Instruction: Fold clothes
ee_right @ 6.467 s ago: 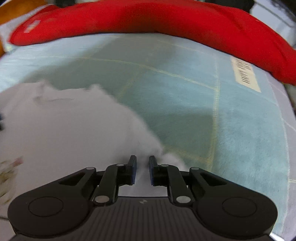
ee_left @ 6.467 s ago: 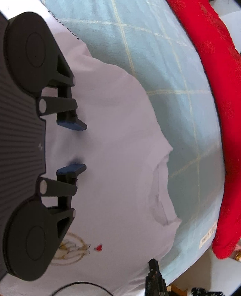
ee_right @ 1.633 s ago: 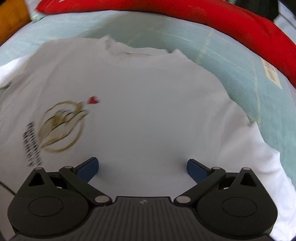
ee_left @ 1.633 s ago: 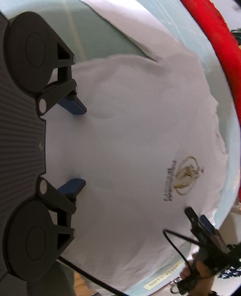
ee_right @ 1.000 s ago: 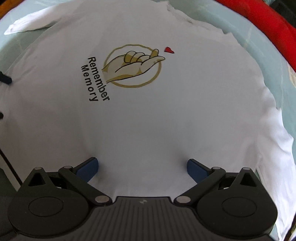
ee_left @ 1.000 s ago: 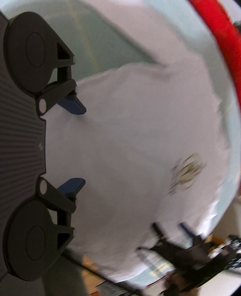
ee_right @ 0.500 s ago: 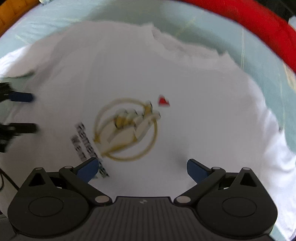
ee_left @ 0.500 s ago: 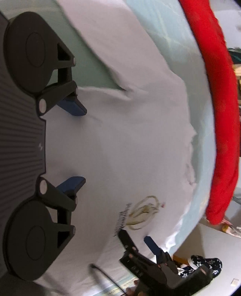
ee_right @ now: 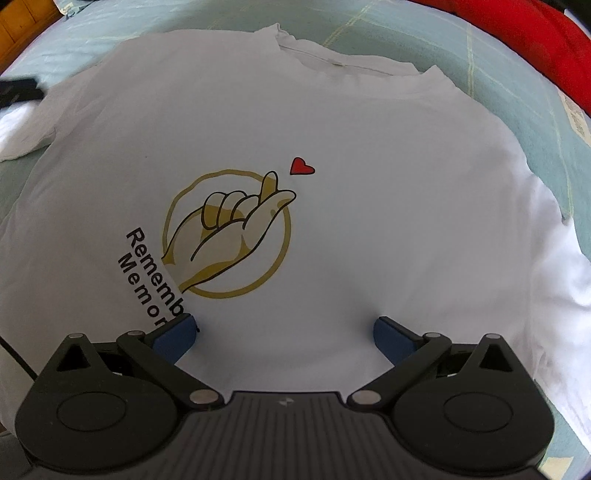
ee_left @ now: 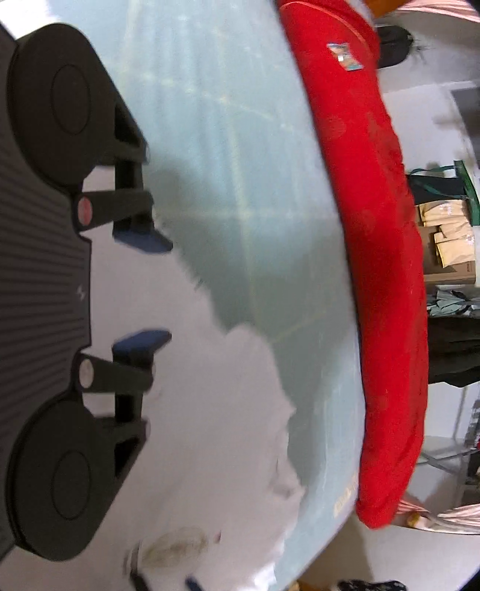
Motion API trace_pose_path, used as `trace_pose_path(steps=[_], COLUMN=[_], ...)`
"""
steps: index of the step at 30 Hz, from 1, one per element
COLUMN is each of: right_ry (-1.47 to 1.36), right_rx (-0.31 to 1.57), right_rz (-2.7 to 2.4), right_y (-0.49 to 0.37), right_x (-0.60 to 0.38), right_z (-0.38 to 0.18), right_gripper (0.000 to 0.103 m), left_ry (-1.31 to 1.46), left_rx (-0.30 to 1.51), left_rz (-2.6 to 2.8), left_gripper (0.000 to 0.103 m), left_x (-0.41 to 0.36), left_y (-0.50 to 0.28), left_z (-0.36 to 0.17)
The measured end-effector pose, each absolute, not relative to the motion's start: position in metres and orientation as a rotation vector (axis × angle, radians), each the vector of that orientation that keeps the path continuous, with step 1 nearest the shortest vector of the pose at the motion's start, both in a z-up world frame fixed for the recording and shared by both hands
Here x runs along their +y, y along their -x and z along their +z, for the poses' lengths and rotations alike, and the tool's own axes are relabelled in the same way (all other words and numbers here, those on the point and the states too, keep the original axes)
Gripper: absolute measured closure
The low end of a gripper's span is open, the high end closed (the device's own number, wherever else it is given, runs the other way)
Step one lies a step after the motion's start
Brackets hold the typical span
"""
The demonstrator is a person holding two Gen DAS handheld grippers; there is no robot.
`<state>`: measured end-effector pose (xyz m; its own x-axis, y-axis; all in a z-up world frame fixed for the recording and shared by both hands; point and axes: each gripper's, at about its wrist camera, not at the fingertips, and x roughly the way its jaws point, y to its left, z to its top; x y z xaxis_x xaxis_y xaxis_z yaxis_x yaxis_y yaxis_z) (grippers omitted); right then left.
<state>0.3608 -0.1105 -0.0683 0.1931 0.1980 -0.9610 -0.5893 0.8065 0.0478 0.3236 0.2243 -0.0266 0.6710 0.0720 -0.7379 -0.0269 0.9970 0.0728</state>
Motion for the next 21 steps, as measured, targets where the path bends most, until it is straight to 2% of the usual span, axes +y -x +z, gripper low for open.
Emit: trace_pose_path(steps=[3,6,8,21], right_ry=[0.353,0.335,0.318,0.325], right_rx=[1.254,1.241,1.231,1.171], right_rz=[0.567,0.563,0.561,0.739], right_y=[-0.366,-0.372,-0.377,-0.399], right_x=[-0.107,-0.103,-0.100,-0.036], right_z=[-0.062,-0.056,-0.051,-0.049], right_gripper=[0.000,0.000,0.000,0.000], left_ry=[-0.073,-0.070,-0.080,-0.112], left_rx=[0.823,0.829,0.844,1.009], left_rz=[0.060,0.082,0.097,0.190], left_gripper=[0.065,0.071,0.085,0.083], left_x=[0.242,0.255,0.260,0.327], left_y=[-0.345,-0.362,-0.369,-0.327], left_z=[-0.031,-0.037,-0.042,-0.051])
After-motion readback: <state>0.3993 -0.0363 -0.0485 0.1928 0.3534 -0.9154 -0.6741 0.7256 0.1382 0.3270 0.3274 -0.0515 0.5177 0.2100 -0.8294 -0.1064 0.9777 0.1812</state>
